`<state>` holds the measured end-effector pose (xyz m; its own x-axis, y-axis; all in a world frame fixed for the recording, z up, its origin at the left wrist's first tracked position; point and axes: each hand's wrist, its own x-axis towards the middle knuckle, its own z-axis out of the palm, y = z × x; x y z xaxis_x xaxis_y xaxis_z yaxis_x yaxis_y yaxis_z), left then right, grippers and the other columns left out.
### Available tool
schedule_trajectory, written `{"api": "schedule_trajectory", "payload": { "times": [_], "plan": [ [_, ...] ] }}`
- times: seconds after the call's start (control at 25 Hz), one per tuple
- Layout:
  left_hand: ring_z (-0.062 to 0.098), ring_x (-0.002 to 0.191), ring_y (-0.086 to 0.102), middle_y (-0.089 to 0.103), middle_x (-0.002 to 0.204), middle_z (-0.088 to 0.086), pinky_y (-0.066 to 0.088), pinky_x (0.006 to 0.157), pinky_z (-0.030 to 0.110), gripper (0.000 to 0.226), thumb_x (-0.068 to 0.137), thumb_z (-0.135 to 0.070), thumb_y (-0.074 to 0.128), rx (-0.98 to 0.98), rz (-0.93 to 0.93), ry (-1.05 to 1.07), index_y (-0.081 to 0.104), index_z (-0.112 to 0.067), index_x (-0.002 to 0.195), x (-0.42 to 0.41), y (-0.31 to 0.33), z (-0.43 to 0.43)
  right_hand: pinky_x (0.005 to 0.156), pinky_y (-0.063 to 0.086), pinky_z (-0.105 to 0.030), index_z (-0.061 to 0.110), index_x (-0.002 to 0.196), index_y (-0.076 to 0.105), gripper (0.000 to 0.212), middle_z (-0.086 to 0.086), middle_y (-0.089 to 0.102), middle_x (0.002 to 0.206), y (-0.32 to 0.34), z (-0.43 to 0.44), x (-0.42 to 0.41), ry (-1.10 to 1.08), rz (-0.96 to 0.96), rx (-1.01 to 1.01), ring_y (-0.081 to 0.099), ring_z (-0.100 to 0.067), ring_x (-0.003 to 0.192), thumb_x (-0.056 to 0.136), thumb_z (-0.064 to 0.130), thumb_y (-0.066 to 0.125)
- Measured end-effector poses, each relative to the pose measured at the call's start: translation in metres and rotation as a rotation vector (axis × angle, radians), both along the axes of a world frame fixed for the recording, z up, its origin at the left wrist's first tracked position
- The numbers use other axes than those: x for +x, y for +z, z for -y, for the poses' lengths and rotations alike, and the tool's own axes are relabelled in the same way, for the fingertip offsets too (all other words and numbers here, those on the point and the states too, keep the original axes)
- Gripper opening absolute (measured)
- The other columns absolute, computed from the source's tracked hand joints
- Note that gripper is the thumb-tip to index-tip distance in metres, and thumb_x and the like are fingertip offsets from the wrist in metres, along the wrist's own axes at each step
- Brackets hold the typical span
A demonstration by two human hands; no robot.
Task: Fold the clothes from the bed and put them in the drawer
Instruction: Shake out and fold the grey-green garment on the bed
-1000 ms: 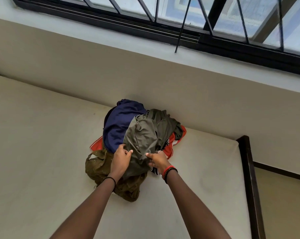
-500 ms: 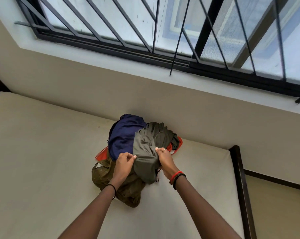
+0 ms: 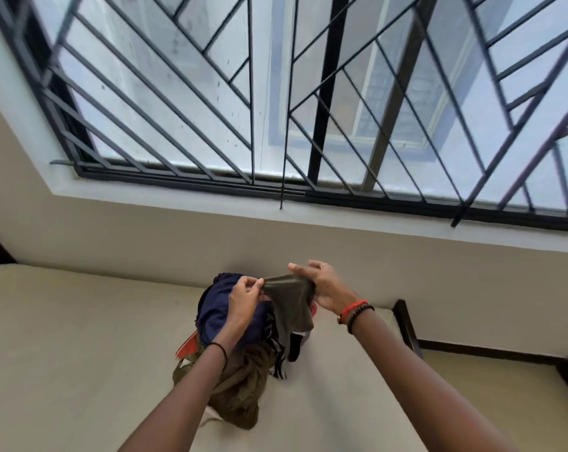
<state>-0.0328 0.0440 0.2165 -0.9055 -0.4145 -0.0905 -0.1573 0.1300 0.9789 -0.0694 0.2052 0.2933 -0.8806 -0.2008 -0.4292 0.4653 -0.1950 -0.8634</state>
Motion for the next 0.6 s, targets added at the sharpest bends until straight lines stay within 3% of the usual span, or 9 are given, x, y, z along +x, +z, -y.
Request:
{"api": "schedule_trajectory", "payload": {
  "times": [0.08, 0.24, 0.36, 0.48, 0.6],
  "plan": [
    [0.010, 0.058, 0.066, 0.065, 0.082, 0.013, 0.055, 0.054, 0.017, 0.009, 0.093, -0.011, 0.058, 0.091, -0.023, -0.028, 0.057, -0.003, 0.089, -0.002, 0.030, 0.000, 0.047, 0.052, -0.022, 0.010, 0.123, 0.050, 0.048, -0.013, 0.062, 0.089, 0.036, -0.013, 0.004, 0.014, -0.029, -0.018, 0.059, -0.016, 0.063, 0.081, -0.001, 0.069],
    [0.003, 0.051, 0.065, 0.066, 0.083, 0.012, 0.052, 0.052, 0.016, 0.010, 0.097, -0.015, 0.051, 0.219, -0.069, -0.147, 0.052, -0.008, 0.089, 0.006, 0.094, -0.018, 0.049, 0.052, -0.019, 0.011, 0.091, 0.064, 0.015, -0.007, 0.063, 0.077, 0.102, -0.029, 0.017, 0.025, -0.170, 0.016, 0.061, -0.008, 0.053, 0.083, -0.002, 0.066],
    [0.012, 0.071, 0.070, 0.071, 0.093, 0.010, 0.052, 0.064, 0.023, 0.030, 0.098, -0.041, 0.046, 0.244, -0.121, -0.231, 0.053, -0.011, 0.097, 0.025, 0.136, -0.037, 0.051, 0.054, -0.020, 0.009, 0.083, 0.065, 0.014, -0.006, 0.064, 0.069, 0.141, -0.035, 0.027, -0.066, -0.232, -0.005, 0.061, -0.011, 0.054, 0.082, -0.005, 0.065],
    [0.009, 0.082, 0.069, 0.070, 0.094, 0.003, 0.051, 0.070, 0.021, 0.055, 0.077, -0.068, 0.052, 0.210, -0.263, -0.391, 0.058, -0.018, 0.098, 0.051, 0.169, -0.056, 0.050, 0.054, -0.020, 0.005, 0.079, 0.064, 0.015, -0.004, 0.065, 0.057, 0.174, -0.044, 0.036, -0.140, -0.266, -0.055, 0.062, -0.011, 0.048, 0.081, -0.010, 0.063],
    [0.002, 0.074, 0.064, 0.067, 0.087, -0.002, 0.050, 0.069, 0.019, 0.040, 0.077, -0.045, 0.073, 0.020, -0.327, -0.594, 0.061, -0.015, 0.100, 0.076, 0.179, -0.078, 0.047, 0.053, -0.021, 0.002, 0.076, 0.062, 0.015, -0.006, 0.064, 0.053, 0.205, -0.057, 0.046, -0.190, -0.310, -0.098, 0.062, -0.012, 0.044, 0.082, -0.012, 0.060]
  ]
}}
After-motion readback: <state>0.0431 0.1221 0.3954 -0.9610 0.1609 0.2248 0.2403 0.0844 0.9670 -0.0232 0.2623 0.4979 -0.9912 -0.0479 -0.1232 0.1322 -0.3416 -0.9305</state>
